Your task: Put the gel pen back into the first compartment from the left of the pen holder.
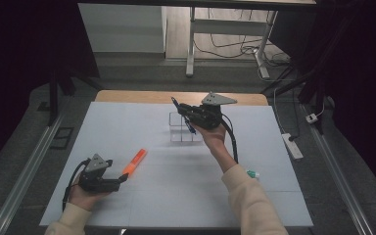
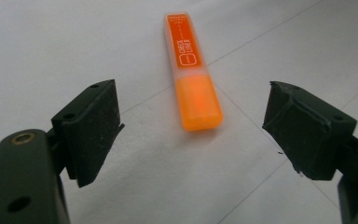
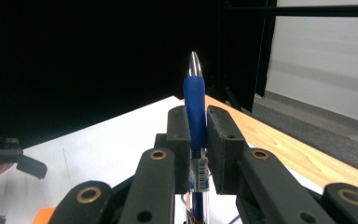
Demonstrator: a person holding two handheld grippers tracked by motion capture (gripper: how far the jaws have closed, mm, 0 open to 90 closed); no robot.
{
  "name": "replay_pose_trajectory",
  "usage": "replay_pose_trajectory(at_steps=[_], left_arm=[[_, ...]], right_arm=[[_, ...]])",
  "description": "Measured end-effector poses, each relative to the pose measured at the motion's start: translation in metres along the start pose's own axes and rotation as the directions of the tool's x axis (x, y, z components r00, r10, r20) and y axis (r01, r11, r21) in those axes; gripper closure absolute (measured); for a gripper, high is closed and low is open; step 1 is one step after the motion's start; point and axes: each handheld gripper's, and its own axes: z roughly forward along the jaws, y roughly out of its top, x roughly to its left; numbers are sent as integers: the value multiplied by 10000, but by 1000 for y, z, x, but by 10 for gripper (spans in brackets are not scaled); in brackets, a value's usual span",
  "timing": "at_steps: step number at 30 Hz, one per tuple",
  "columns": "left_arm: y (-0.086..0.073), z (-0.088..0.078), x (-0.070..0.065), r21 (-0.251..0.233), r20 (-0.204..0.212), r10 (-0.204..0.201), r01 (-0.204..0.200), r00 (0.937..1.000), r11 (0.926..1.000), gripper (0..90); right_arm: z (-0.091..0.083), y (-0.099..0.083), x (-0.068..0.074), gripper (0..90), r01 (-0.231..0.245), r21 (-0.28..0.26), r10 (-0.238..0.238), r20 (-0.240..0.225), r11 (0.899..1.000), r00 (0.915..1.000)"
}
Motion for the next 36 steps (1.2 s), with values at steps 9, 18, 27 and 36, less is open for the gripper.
replay_pose_trajectory(at_steps=[9,18,27,36], left_arm=[[0,0,1,-8,-2,-12,12,10000,10000,185],[0,0,1,1,-7,-21,21,10000,10000,185],[0,0,2,-30,38,-80,80,10000,10000,185],[-1,0,2,-39,73,-112,112,9999,9999,185]], right_arm=[[7,5,-3,789,-32,-8,32,33,10000,10000],[15,10,-6,789,-33,-21,33,77,10000,10000],[28,17,-7,789,20,-173,-18,66,9998,10000],[45,21,-10,788,31,-219,-30,68,9998,10000]])
